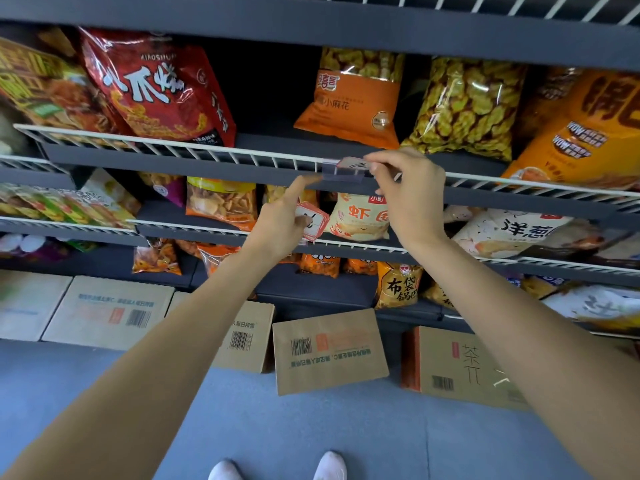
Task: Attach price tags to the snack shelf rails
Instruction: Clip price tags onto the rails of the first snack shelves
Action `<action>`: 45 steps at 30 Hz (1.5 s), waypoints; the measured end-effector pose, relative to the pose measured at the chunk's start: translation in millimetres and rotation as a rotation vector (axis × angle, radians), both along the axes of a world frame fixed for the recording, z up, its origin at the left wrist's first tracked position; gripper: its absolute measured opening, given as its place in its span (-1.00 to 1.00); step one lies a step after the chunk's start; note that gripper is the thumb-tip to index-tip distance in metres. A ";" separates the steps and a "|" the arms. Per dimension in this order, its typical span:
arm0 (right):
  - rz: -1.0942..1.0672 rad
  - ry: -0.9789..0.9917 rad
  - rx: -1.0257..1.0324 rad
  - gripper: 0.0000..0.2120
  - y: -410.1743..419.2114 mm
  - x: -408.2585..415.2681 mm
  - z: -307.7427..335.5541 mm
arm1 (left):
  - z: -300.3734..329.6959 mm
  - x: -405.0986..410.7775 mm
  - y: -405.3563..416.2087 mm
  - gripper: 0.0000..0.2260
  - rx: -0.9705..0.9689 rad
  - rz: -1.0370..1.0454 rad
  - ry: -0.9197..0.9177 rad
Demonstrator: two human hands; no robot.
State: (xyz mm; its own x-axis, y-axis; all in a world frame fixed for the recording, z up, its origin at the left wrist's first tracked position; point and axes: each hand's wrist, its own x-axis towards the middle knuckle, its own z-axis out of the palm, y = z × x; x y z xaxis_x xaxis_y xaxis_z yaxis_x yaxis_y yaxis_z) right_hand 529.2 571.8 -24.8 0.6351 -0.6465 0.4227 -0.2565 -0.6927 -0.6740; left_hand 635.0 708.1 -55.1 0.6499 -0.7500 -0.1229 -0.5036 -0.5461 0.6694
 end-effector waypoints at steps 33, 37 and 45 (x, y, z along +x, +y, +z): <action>0.093 0.508 -0.811 -0.71 -5.1 14.9 -12.7 | 6.6 -0.8 -0.2 -0.42 -0.011 -0.002 0.052; 0.061 0.528 -0.846 -0.76 -4.6 12.5 -14.5 | 8.8 -1.1 0.1 -0.41 -0.008 -0.005 0.054; 0.041 0.498 -0.749 -0.68 -6.7 9.5 -23.9 | 12.5 -2.1 -5.0 -0.42 -0.016 0.000 0.043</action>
State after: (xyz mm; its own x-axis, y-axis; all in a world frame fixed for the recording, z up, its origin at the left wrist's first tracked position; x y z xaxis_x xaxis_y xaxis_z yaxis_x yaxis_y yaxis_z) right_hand 538.7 565.1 -48.7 0.8740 -0.2847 0.3938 -0.3635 -0.9209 0.1410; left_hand 633.0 703.0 -42.6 0.6444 -0.7519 -0.1390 -0.4739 -0.5354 0.6992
